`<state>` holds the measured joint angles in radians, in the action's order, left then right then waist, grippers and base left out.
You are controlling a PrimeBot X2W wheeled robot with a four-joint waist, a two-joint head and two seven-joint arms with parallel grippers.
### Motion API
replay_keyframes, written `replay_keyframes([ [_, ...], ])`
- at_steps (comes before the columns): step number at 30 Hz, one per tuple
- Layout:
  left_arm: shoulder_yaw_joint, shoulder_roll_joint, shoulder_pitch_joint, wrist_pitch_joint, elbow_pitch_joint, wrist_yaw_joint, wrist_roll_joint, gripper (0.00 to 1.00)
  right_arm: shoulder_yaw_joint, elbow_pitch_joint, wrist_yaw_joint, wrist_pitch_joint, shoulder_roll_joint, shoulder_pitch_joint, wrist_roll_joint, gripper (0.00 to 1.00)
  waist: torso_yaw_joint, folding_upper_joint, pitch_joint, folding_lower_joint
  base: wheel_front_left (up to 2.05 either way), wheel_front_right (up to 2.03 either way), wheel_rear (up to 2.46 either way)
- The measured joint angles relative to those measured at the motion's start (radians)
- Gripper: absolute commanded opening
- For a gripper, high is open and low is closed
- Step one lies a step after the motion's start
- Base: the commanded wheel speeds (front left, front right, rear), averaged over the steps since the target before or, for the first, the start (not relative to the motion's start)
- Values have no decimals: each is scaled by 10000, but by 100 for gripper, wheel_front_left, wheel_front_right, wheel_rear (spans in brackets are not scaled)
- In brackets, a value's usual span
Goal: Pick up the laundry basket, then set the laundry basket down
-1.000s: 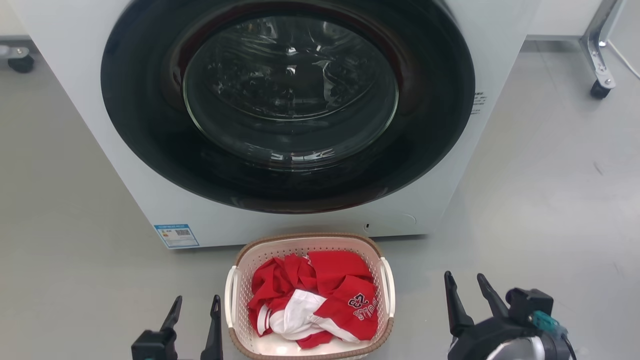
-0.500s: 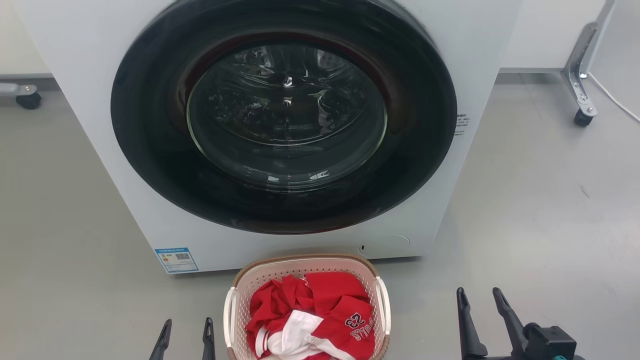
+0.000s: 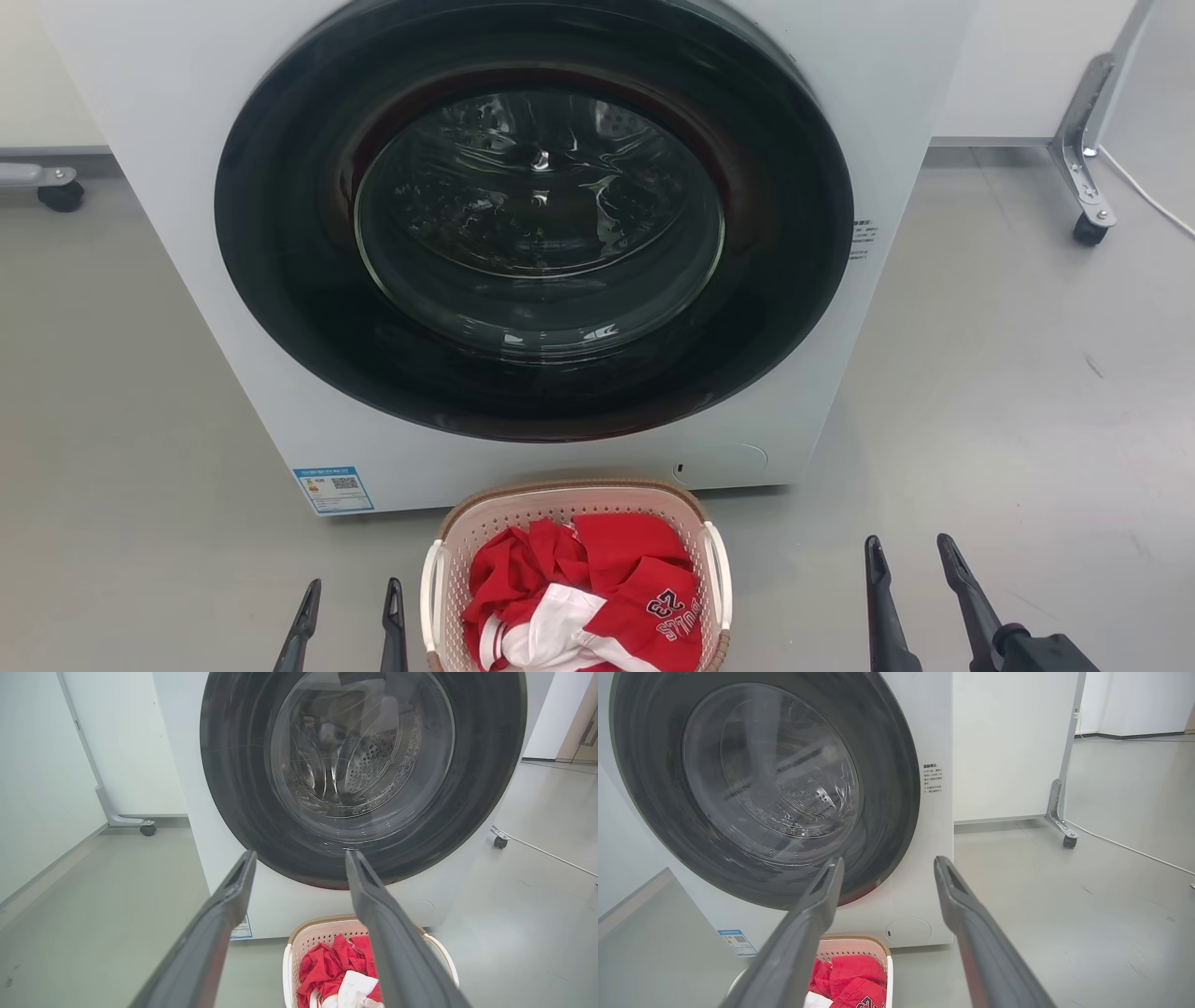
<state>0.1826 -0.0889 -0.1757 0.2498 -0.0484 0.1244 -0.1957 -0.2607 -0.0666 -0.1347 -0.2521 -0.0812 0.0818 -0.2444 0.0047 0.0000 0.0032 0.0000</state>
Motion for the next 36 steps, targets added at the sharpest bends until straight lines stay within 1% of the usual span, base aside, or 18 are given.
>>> replay_keyframes([
  [14, -90, 67, -181, 0, 280, 0, 322, 100, 286, 560, 0, -2, 136, 267, 602, 100, 38, 0, 12, 0, 0, 0, 0],
  [34, -107, 142, -178, 2, 407, 0, 675, 100, 489, 796, 0, -2, 259, 354, 709, 100, 36, 0, 147, 0, 0, 0, 0],
  [35, -105, 146, -175, -4, 382, -4, 675, 0, 485, 761, -2, 12, 263, 353, 698, 0, 37, 0, 152, 1, 0, 0, 0],
  [36, -100, 151, -180, -15, 263, -12, 673, 0, 477, 646, -2, 35, 267, 357, 688, 0, 37, 1, 152, 0, 0, 0, 0],
])
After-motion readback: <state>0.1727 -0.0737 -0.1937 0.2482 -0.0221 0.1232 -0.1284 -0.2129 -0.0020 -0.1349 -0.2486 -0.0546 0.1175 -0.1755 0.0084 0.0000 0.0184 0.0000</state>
